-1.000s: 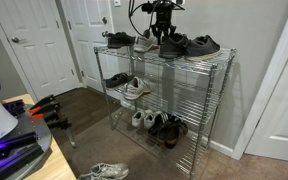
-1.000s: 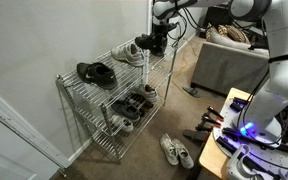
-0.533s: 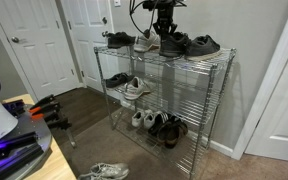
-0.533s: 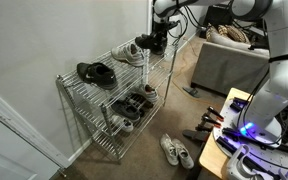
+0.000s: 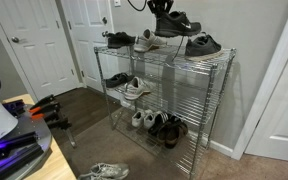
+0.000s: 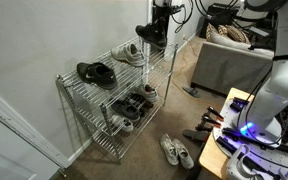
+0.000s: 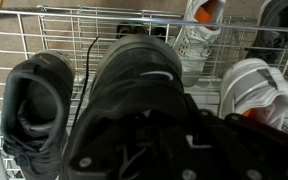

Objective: Pick up the black nike sneaker on the top shoe rack to the right and move it to the left side of the top shoe rack next to the other nike sneaker

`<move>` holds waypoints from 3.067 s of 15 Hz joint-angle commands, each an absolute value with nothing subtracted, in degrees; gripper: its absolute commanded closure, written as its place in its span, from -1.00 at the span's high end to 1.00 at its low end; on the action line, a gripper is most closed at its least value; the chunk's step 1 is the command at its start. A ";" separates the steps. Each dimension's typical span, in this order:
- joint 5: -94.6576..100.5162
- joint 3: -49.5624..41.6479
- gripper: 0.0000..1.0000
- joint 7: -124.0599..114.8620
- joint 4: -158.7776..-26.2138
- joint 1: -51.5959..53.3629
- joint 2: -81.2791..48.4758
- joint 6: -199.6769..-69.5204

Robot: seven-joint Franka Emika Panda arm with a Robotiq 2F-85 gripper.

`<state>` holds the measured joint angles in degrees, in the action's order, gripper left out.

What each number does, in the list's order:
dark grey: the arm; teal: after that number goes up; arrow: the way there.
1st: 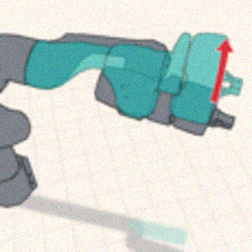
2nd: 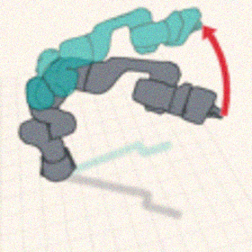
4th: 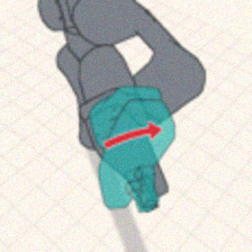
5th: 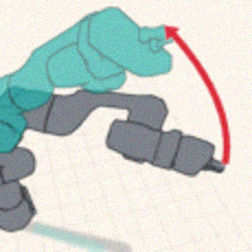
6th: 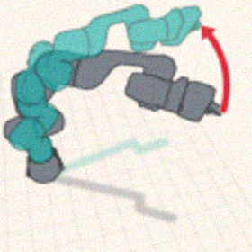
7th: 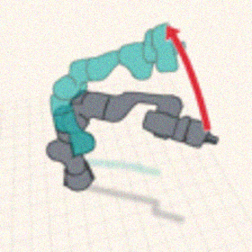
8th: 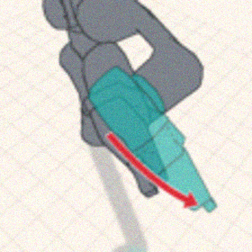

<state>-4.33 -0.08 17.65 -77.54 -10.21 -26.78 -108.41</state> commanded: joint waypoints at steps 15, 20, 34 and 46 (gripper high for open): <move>-2.95 6.39 -0.90 6.75 -83.39 7.60 -16.31 -105.74; -2.46 7.10 -0.90 2.22 -82.94 10.47 -18.38 -109.11; 3.72 6.39 -0.91 -5.05 -70.17 16.98 -36.11 -108.53; 7.48 3.24 0.13 -7.26 -67.35 19.72 -38.70 -114.77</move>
